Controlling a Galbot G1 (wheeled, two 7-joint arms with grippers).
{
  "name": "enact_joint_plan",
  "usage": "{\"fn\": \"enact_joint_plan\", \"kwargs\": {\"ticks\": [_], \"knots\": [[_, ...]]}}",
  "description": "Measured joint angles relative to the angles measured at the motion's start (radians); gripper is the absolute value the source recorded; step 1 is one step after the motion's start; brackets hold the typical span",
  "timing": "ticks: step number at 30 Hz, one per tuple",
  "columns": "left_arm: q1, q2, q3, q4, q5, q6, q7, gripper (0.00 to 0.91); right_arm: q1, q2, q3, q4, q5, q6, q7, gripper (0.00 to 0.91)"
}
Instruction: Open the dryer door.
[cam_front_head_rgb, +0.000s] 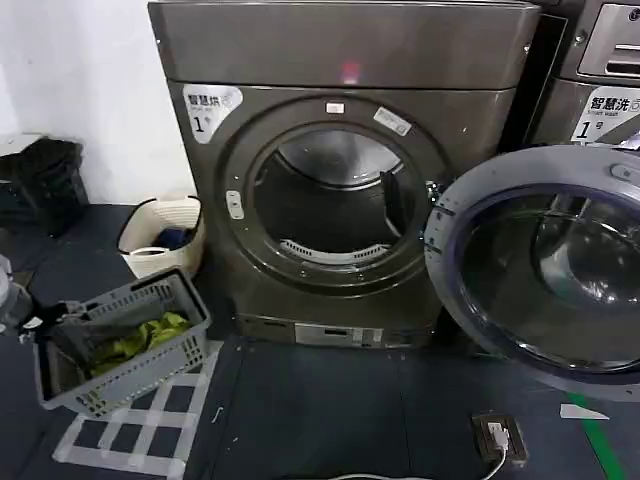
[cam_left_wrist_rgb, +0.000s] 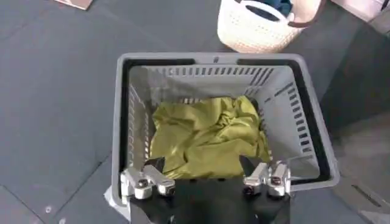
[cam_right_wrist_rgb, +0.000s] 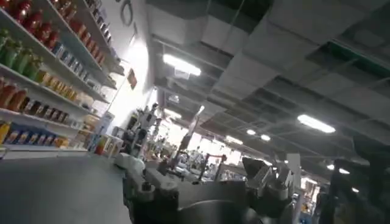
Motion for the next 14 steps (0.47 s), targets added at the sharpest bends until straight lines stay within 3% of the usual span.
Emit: {"fn": "enact_joint_plan", "kwargs": {"ticks": [14], "knots": [[0.009,-0.003,-0.014,-0.004,0.007,0.000,0.000,0.907,0.001,-0.003,0.001,-0.010,-0.021,0.000,0.004,0.907]]}}
